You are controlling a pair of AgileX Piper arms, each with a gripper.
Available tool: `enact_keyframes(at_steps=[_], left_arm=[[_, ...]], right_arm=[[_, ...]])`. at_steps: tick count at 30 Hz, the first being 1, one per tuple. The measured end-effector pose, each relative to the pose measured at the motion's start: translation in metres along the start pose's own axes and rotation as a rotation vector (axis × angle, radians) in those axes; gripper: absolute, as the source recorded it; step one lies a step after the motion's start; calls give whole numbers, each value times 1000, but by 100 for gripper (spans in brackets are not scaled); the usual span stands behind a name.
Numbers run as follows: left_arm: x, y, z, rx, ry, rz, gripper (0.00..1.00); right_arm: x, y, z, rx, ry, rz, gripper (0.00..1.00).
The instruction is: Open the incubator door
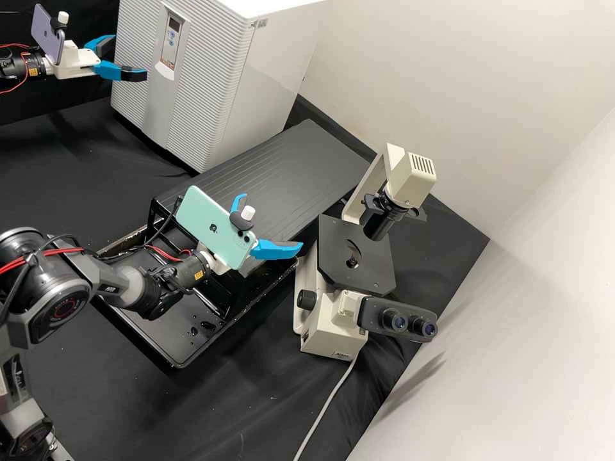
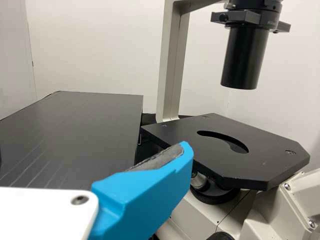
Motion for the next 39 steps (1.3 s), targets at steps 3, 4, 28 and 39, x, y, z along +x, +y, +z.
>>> enact_keyframes(at_steps=[3,4,28,39], left_arm=[[0,-2,-1,-4,2,-3,100],[0,-2,-1,-4,2,-3,100],[-1,-1,-2,-5,6,-1,0],[-2,-4,-3,-12,10,-8,0]], right_arm=[[0,0,0,0,0,0,100],[0,0,0,0,0,0,100],[0,0,0,0,0,0,100],[0,0,0,0,0,0,100]])
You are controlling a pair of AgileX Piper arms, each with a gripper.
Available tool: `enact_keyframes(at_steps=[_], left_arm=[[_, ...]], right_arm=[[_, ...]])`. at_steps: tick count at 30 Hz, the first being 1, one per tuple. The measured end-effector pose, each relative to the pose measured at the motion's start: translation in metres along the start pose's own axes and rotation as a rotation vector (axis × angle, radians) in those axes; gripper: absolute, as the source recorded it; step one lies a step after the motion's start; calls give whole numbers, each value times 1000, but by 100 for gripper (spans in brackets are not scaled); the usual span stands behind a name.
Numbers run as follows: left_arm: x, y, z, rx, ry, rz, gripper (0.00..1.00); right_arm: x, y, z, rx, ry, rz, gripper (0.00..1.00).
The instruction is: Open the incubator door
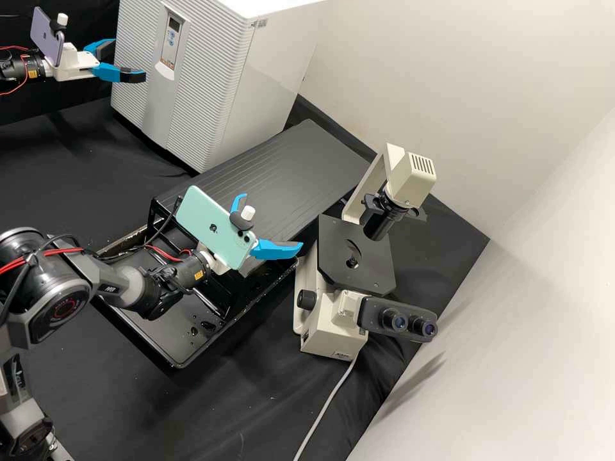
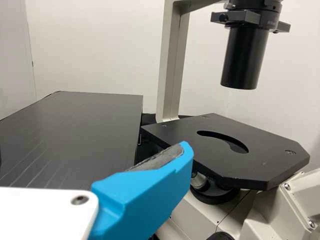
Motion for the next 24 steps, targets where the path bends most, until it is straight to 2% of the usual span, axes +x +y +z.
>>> enact_keyframes(at_steps=[9,24], left_arm=[[-2,-3,-1,-13,11,-4,0],[-3,-3,-4,-46,47,20,0]], right_arm=[[0,0,0,0,0,0,100],[0,0,0,0,0,0,100]])
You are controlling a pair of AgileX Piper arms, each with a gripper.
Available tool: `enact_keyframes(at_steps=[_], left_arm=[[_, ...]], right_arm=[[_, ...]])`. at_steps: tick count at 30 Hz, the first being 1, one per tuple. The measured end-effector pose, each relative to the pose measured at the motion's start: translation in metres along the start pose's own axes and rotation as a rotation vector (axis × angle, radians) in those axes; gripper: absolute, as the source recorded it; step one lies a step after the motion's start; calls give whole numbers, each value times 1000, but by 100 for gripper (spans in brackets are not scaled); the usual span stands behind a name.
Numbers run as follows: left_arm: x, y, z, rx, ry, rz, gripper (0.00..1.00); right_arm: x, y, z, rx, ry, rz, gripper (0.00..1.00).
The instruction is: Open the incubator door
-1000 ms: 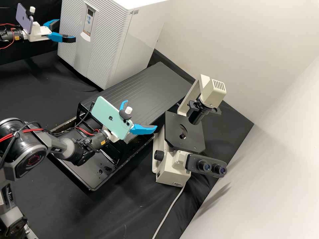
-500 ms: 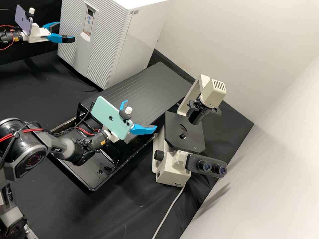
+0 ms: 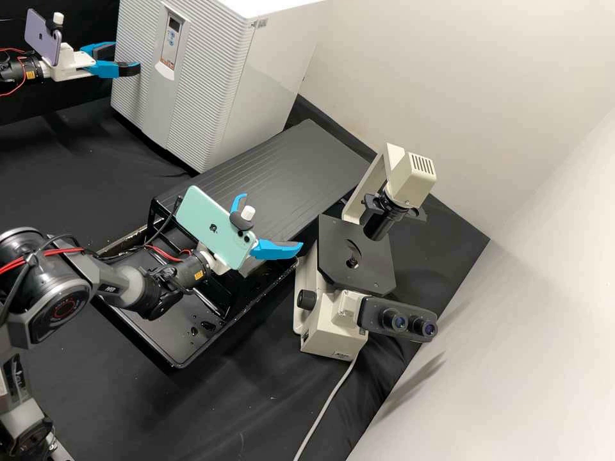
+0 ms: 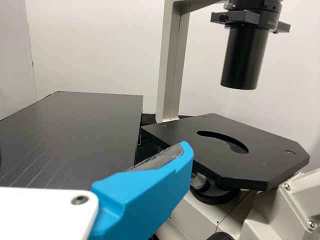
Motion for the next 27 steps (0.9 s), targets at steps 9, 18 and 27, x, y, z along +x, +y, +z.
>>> enact_keyframes(at_steps=[9,18,27], left_arm=[[-1,-1,0,-4,4,0,0],[-2,-2,0,-6,5,-1,0],[-10,-3,1,-38,26,11,0]], right_arm=[[0,0,0,0,0,0,100],[0,0,0,0,0,0,100],[0,0,0,0,0,0,100]])
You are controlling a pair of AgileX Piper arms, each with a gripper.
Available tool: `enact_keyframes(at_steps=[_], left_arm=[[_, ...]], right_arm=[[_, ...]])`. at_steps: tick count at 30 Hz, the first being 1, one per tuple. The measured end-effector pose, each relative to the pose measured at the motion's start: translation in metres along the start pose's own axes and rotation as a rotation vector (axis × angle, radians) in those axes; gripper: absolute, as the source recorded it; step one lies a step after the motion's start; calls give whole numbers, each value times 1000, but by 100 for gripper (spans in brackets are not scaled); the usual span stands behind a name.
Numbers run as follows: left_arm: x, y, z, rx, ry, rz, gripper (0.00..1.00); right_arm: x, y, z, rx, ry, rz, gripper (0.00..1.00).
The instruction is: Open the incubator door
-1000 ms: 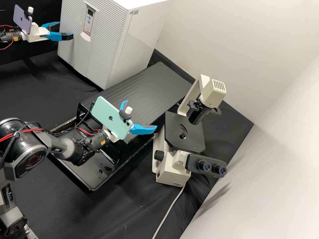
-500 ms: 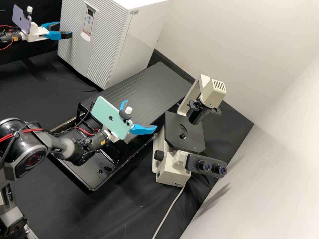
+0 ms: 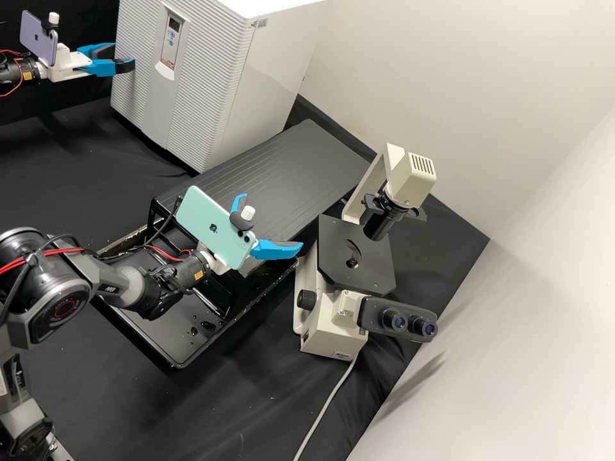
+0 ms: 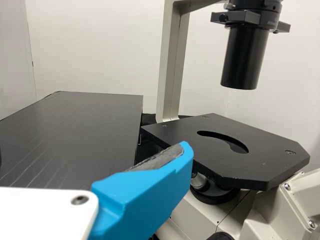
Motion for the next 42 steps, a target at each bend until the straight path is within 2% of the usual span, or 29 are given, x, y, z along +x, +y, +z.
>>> enact_keyframes(at_steps=[12,15,20,27,33,34,37,42], left_arm=[[-9,-6,0,-32,14,7,0],[-9,-11,6,4,-35,-39,0],[-8,-16,16,44,-116,-74,0],[-8,-15,17,44,-123,-68,0],[-12,-19,16,36,-116,-82,0],[-12,-20,16,35,-115,-84,100],[-17,-19,19,34,-113,-88,100],[-27,-10,27,47,-107,-72,100]], right_arm=[[0,0,0,0,0,0,100],[0,0,0,0,0,0,100],[0,0,0,0,0,0,100],[0,0,0,0,0,0,100],[0,0,0,0,0,0,100],[0,0,0,0,0,0,100],[0,0,0,0,0,0,100],[0,0,0,0,0,0,100]])
